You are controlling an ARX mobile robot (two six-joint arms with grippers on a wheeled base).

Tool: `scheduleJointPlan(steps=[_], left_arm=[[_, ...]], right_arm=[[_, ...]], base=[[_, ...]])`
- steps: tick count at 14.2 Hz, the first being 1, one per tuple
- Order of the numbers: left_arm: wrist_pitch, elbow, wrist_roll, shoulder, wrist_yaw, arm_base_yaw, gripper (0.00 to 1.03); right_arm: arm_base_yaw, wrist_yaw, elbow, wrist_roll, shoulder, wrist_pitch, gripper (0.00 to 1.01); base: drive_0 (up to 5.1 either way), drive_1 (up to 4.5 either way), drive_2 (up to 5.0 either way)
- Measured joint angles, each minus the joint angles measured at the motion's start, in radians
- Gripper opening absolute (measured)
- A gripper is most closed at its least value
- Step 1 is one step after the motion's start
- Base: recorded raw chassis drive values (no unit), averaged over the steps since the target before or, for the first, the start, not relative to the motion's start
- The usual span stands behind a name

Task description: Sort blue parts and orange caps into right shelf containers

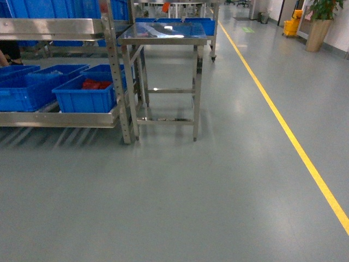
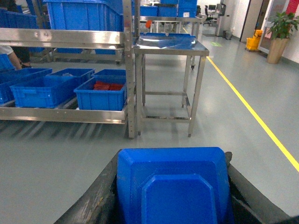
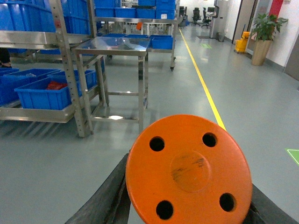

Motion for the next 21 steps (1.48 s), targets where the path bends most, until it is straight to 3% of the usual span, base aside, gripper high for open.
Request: scheduleJointPlan(steps=[21], left_arm=[[-0.001,0.0,0.0,0.0,0.0,0.0,0.44]], right_arm=[[0.0,0.0,0.0,0.0,0.0,-0.005,0.44]], base=[[0.0,4.27,-4.3]])
